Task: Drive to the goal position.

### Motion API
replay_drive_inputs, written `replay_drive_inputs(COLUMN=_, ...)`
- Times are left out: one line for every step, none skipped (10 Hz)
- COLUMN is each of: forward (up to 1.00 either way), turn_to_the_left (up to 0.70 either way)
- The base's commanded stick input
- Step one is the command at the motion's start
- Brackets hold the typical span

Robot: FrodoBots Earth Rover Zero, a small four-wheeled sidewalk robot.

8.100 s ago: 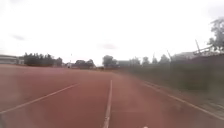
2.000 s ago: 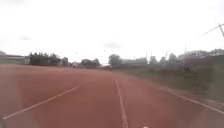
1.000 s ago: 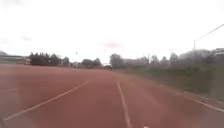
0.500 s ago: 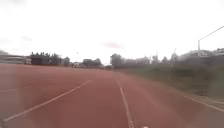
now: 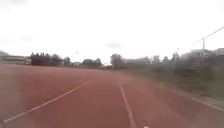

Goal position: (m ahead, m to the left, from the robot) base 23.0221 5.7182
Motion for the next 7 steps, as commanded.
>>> replay_drive_inputs(forward=0.7, turn_to_the_left=0.0)
replay_drive_inputs(forward=0.7, turn_to_the_left=0.0)
replay_drive_inputs(forward=0.7, turn_to_the_left=0.0)
replay_drive_inputs(forward=0.7, turn_to_the_left=0.0)
replay_drive_inputs(forward=0.7, turn_to_the_left=0.0)
replay_drive_inputs(forward=0.7, turn_to_the_left=0.0)
replay_drive_inputs(forward=0.7, turn_to_the_left=0.0)
